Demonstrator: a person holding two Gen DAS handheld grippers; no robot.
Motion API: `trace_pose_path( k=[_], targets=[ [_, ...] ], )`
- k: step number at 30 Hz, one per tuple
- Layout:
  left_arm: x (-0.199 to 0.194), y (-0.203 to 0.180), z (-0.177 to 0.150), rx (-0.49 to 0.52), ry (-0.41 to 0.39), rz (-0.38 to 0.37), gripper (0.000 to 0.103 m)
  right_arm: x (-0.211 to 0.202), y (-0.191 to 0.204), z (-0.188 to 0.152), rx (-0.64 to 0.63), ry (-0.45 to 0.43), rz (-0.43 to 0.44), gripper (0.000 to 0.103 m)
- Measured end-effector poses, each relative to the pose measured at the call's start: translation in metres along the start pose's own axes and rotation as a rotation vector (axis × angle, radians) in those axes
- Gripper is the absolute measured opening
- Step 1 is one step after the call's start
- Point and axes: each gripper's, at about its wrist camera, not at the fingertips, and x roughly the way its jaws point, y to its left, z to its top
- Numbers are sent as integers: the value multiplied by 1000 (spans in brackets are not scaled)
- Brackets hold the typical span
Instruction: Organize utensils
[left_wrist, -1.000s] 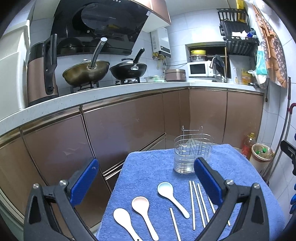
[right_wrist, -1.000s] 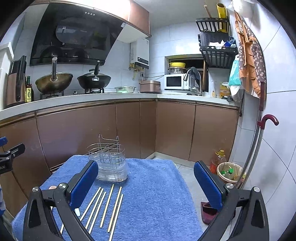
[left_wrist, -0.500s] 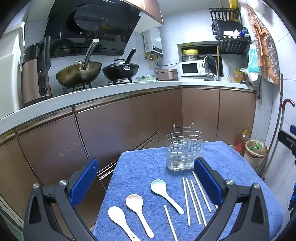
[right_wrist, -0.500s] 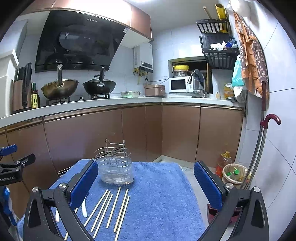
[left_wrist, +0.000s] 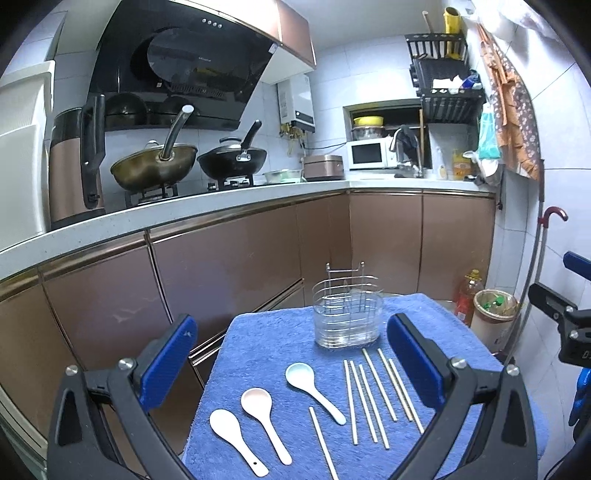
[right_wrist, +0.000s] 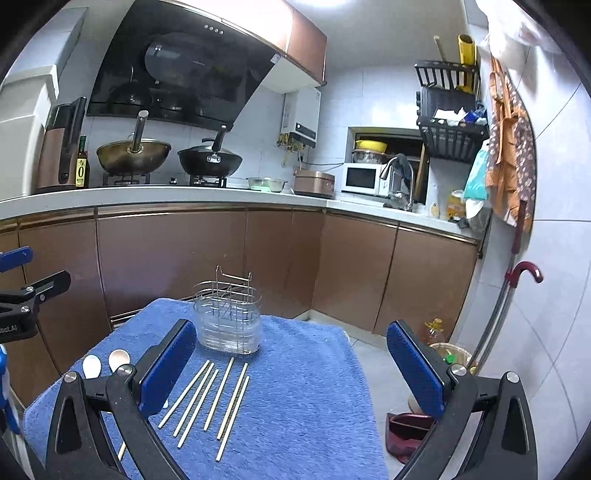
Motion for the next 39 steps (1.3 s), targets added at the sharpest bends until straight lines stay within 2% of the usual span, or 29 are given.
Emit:
trace_pose_path(
  k=[4,8,12,16,19,23,28,31,34,36,39],
  targets=[
    [-21,9,4,-57,-46,25,103,-17,4,3,-16,-24,-15,103],
    [-33,13,8,-70,-66,50,103,-30,7,4,-36,-39,-23,103],
    [-34,19,10,-101,-64,42,103,-31,9,5,-45,-40,-17,103],
    [-23,22,9,-119,-31,23,103,-25,10,5,-49,-34,-15,103],
    [-10,22,6,-127,-4,44,103,-18,10,3,-52,-21,-15,103],
    [12,21,2,-137,43,37,103,-2,10,0,-56,13,-9,103],
    [51,24,-7,-155,160,-17,103,36,5,-5,-30,112,57,103],
    [88,28,-14,-199,288,-118,103,73,-6,-11,32,222,134,94],
    [119,25,-18,-219,376,-201,102,109,-12,-20,67,333,201,75],
    [145,19,-23,-234,449,-263,102,140,-18,-28,119,431,276,53],
    [190,2,-31,-238,566,-350,97,182,-19,-44,199,556,385,35]
  ],
)
